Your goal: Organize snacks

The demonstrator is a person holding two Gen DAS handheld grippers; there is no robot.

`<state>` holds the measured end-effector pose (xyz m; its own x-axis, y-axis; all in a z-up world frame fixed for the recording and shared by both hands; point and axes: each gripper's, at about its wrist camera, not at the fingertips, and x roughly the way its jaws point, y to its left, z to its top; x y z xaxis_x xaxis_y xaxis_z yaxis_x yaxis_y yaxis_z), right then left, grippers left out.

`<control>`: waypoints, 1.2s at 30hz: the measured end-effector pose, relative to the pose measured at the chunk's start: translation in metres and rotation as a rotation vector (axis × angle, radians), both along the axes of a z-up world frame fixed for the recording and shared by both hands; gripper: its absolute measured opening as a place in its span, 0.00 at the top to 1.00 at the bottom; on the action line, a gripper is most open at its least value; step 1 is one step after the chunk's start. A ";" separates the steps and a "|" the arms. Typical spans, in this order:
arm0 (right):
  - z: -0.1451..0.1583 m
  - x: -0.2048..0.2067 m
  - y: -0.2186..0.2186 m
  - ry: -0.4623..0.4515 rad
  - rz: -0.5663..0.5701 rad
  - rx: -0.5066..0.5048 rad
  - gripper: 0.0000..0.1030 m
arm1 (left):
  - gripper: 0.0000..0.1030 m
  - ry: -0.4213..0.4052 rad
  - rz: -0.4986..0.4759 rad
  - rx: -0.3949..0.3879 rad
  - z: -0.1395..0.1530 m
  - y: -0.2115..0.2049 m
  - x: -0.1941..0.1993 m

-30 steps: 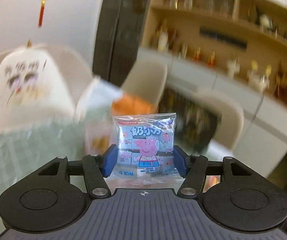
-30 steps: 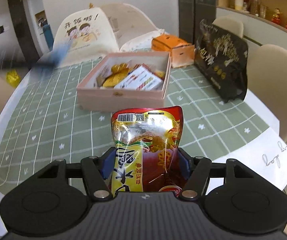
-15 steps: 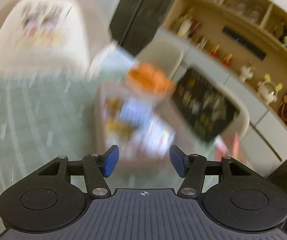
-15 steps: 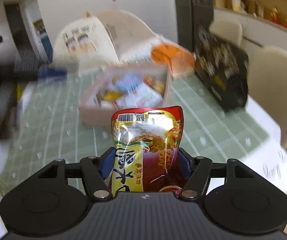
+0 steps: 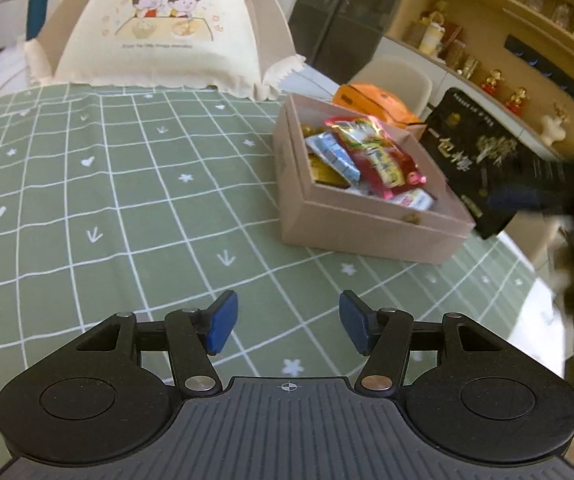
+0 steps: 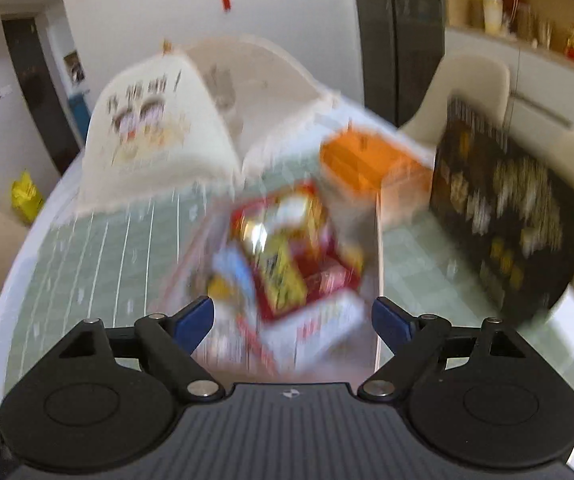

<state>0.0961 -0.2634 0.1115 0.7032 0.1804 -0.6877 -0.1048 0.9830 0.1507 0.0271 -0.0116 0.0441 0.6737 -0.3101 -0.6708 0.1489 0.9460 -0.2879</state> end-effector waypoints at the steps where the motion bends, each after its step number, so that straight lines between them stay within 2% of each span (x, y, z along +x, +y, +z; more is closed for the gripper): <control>1: -0.012 -0.009 0.001 0.018 0.000 -0.001 0.16 | 0.40 -0.014 0.001 0.025 -0.003 -0.003 -0.001; 5: -0.059 -0.044 0.010 0.064 -0.020 -0.023 0.16 | 0.40 -0.047 -0.002 0.115 -0.016 -0.017 -0.004; 9: -0.090 -0.062 0.030 0.083 -0.007 -0.079 0.16 | 0.40 -0.043 0.006 0.156 -0.029 -0.027 0.002; 11: -0.099 -0.063 0.037 0.084 -0.006 -0.093 0.15 | 0.39 -0.072 0.005 0.195 -0.036 -0.033 0.005; 14: -0.106 -0.061 0.043 0.037 -0.039 -0.157 0.11 | 0.37 -0.126 -0.006 0.258 -0.042 -0.042 0.007; 16: -0.110 -0.059 0.041 0.017 -0.079 -0.164 0.01 | 0.34 -0.164 -0.002 0.275 -0.046 -0.045 0.007; 17: -0.112 -0.058 0.038 0.010 -0.092 -0.151 0.00 | 0.34 -0.175 -0.001 0.281 -0.048 -0.046 0.008; 26: -0.121 -0.065 0.034 -0.096 -0.114 -0.145 0.00 | 0.34 -0.178 -0.008 0.278 -0.047 -0.050 0.011; 36: -0.121 -0.064 0.034 -0.096 -0.114 -0.144 0.00 | 0.34 -0.178 -0.009 0.277 -0.047 -0.049 0.011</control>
<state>0.0318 -0.2298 -0.0093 0.7773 0.0001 -0.6291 0.0017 1.0000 0.0022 0.0386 -0.0606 -0.0025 0.7860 -0.1386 -0.6025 0.1825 0.9831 0.0119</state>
